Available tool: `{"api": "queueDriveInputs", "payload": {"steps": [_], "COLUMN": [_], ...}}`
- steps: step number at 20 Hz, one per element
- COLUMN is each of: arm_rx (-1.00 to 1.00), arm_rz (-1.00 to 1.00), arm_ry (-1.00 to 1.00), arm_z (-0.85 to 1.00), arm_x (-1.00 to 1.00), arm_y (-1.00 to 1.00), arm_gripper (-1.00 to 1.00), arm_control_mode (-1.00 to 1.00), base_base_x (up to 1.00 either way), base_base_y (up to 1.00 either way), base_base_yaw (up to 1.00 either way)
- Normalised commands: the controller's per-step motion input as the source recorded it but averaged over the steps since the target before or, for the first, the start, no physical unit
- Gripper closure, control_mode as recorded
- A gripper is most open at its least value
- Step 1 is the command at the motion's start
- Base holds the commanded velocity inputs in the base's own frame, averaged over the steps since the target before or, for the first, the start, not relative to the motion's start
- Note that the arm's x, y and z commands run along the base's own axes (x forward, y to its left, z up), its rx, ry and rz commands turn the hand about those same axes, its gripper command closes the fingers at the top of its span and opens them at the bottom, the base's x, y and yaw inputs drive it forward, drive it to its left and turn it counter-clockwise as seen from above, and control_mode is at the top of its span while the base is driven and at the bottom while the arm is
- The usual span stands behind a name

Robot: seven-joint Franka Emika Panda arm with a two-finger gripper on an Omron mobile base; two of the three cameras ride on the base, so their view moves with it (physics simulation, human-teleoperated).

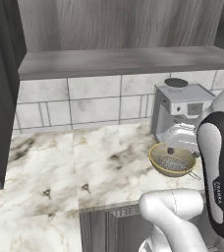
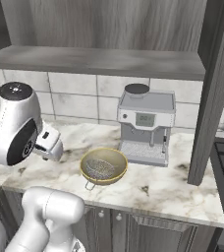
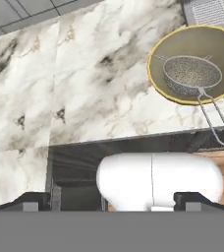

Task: Open the cabinet and setup a tea strainer by placing it in the bowl upright.

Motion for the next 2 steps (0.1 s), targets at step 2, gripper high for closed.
{"api": "queueDriveInputs", "payload": {"steps": [2], "arm_rx": [-0.14], "arm_rz": [0.05], "arm_ry": [-0.13], "arm_z": [0.22], "arm_x": [-0.45], "arm_y": [0.62], "arm_gripper": [-1.0], "arm_control_mode": [-1.0], "base_base_x": [0.0], "base_base_y": [0.0], "base_base_yaw": [0.0]}}
